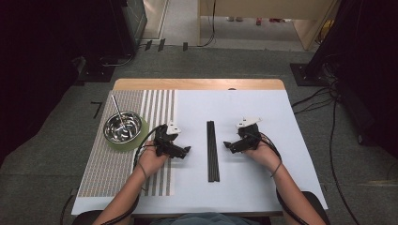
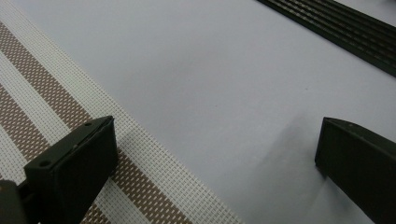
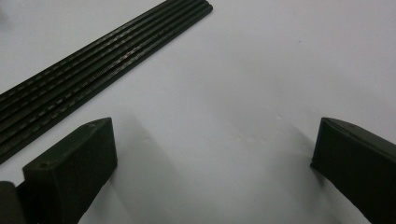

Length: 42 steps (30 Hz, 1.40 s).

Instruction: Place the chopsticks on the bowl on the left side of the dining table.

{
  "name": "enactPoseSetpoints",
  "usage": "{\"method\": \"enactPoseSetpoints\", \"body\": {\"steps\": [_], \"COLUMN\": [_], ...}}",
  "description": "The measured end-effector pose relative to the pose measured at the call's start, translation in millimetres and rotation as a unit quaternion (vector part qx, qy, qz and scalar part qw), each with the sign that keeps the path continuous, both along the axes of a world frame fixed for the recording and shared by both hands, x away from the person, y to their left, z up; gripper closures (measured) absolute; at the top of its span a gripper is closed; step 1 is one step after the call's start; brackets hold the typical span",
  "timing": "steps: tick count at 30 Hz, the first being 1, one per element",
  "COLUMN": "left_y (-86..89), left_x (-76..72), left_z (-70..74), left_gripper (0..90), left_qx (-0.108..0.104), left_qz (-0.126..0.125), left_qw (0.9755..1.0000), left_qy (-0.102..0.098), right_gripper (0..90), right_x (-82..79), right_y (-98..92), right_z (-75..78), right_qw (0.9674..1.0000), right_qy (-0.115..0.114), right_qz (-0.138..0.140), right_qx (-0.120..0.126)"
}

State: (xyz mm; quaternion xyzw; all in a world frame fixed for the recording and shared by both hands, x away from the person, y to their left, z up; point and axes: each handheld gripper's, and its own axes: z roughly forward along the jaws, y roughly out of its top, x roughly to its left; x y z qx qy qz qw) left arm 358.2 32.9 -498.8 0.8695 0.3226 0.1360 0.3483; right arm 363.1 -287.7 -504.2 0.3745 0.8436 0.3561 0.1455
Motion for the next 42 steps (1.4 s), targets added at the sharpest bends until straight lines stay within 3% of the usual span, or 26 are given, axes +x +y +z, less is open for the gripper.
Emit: {"method": "enactPoseSetpoints", "body": {"steps": [8, 24, 30, 34, 36, 37, 42], "left_y": [-0.4, -9.1, -2.1, -0.4, -0.1, 0.5, 0.9], "left_x": [-1.0, -2.7, -1.7, -0.2, 0.0, -0.6, -1.7], "left_z": [-0.2, 2.4, 8.9, 11.4, 12.0, 13.8, 18.4], "left_gripper": [0.0, 0.0, 15.7, 16.2, 16.3, 24.0, 25.2], "left_qx": [0.000, 0.005, -0.001, -0.010, -0.009, -0.008, -0.017], "left_qz": [0.004, 0.057, 0.081, 0.090, 0.090, 0.090, 0.089], "left_qw": [1.0000, 0.9983, 0.9965, 0.9953, 0.9953, 0.9953, 0.9954], "left_qy": [-0.003, 0.010, 0.019, 0.035, 0.037, 0.033, 0.030], "right_gripper": [0.0, 0.0, 0.0, 0.0, 0.0, 0.0, 0.0], "right_x": [-0.7, -0.6, -0.4, -0.4, -0.5, -0.5, -0.4], "right_y": [0.2, 0.2, 0.2, 0.2, 0.2, 0.2, 0.3], "right_z": [0.2, 0.1, 0.1, 0.1, 0.1, 0.1, 0.1], "right_qw": [1.0000, 1.0000, 1.0000, 1.0000, 1.0000, 1.0000, 1.0000], "right_qy": [0.004, 0.004, 0.002, 0.002, 0.002, 0.002, 0.002], "right_qz": [-0.004, -0.004, -0.002, -0.002, -0.002, -0.002, -0.002], "right_qx": [0.001, 0.002, 0.001, 0.001, 0.000, 0.001, 0.001]}}
